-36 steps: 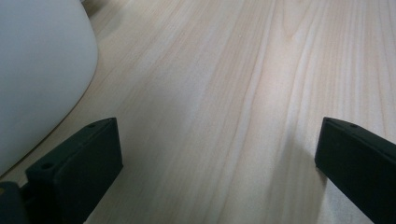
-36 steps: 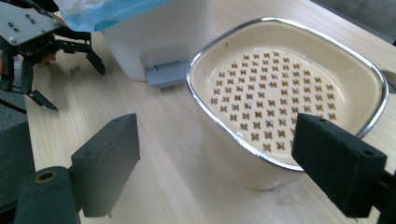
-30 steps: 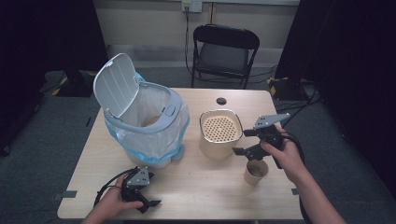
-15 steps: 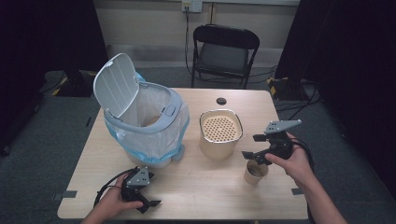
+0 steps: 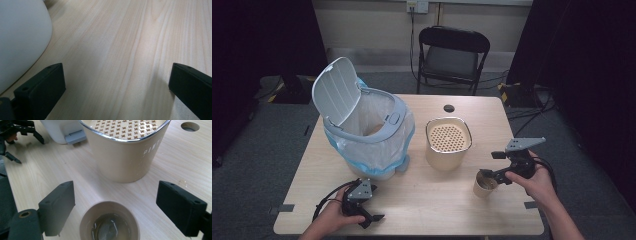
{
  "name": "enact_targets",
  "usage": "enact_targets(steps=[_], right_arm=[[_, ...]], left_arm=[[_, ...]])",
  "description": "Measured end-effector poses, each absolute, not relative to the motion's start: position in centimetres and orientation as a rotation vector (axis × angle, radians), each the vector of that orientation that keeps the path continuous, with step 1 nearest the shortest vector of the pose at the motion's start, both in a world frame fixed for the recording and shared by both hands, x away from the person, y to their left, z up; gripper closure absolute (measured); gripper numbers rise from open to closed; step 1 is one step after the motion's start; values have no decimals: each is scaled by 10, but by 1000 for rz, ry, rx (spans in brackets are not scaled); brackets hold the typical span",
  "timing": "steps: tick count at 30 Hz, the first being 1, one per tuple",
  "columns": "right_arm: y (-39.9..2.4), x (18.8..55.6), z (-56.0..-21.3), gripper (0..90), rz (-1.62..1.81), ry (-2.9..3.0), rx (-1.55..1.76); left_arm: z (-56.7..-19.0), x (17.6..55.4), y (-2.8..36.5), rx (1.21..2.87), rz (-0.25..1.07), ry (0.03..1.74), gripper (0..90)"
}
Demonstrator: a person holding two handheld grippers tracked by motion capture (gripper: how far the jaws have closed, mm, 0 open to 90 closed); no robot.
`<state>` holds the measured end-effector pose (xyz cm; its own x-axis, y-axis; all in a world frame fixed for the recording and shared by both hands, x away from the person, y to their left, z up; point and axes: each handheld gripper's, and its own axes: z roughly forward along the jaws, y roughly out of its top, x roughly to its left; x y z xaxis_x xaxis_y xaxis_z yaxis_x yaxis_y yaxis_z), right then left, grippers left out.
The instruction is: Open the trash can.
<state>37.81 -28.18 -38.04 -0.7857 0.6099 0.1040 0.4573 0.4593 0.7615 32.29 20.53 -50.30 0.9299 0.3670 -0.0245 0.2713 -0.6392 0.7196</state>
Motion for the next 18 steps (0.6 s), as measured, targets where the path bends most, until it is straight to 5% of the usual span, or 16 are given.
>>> enact_targets(steps=[18], right_arm=[[-300,366,-403,146,1258,2514,966]], left_arm=[[-503,323,205,2300,158,450,0]])
